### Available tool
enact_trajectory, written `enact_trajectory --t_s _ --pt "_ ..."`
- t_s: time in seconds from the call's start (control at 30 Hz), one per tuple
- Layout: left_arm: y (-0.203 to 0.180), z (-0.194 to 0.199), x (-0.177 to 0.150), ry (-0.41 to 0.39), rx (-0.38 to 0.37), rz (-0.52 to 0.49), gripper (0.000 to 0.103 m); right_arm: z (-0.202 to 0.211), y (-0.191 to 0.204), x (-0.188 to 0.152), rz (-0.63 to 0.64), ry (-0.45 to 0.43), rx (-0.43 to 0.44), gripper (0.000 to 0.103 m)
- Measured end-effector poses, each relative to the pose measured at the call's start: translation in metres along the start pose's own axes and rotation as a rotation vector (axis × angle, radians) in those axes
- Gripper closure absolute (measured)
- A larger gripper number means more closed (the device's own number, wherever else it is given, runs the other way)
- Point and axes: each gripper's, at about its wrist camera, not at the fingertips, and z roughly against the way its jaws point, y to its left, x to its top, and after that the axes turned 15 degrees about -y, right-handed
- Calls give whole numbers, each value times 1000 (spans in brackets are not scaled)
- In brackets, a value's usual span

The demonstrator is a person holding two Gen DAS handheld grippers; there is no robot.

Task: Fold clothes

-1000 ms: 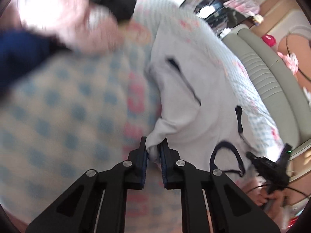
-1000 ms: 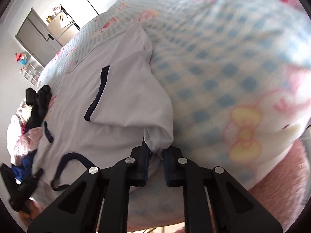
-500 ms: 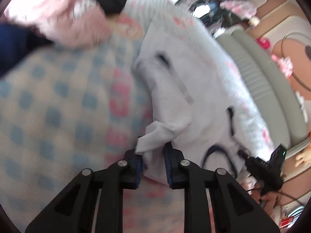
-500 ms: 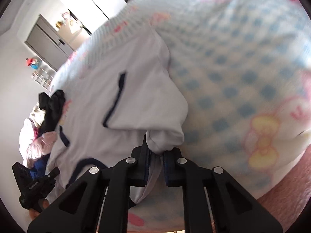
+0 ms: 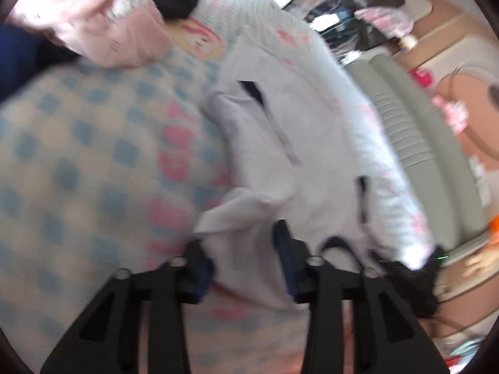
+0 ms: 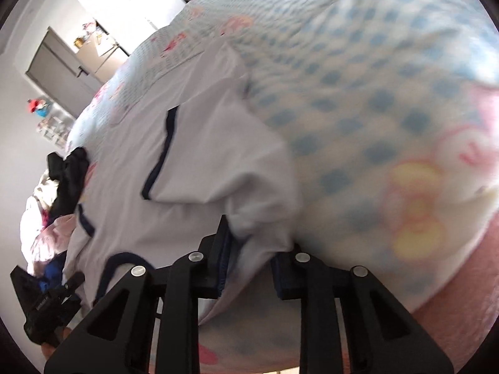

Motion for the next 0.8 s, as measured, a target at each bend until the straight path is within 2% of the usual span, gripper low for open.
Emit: enact_trajectory --t_s 0.07,0.17,0.23,0.27,0.3,0.37,0.4,0.43,0.47,0.5,0.57,0.6,0.67,0.7,0.8 --pt "7 2 -2 11 39 -24 80 9 -1 1 13 -22 -32 83" --pt "14 13 -3 0 24 11 80 22 -2 3 32 -54 -80 83" --pt "15 15 -4 4 -8 28 80 31 -3 5 45 -76 -111 77" --pt "17 10 -5 27 -46 49 73 33 -4 5 49 -82 -122 70" --pt "18 6 -5 47 -79 69 60 27 -5 5 44 -68 -105 58" --pt "20 -5 -5 43 -100 100 55 13 -8 5 34 -38 -70 42" --pt "21 -10 -4 41 -111 115 55 6 -10 5 28 -23 -53 40" --pt "21 -15 -4 38 -119 127 55 1 -11 5 25 -12 -38 40" --pt "19 -15 -2 29 -112 122 55 4 -9 6 28 -19 -40 45" --pt "17 -15 -1 19 -106 118 62 7 -6 8 32 -27 -42 60" --pt "11 -10 0 -11 -103 98 75 15 -2 9 54 -50 -35 79" --pt "7 -7 1 -24 -105 87 77 18 -4 8 44 -55 -12 83" --pt "8 -15 -1 5 -103 95 80 23 -9 7 21 -62 31 83" --pt "9 -19 -2 19 -102 98 79 17 -16 6 -10 -38 38 81" --pt "8 -25 -3 38 -95 92 71 0 -36 5 -93 32 56 73"
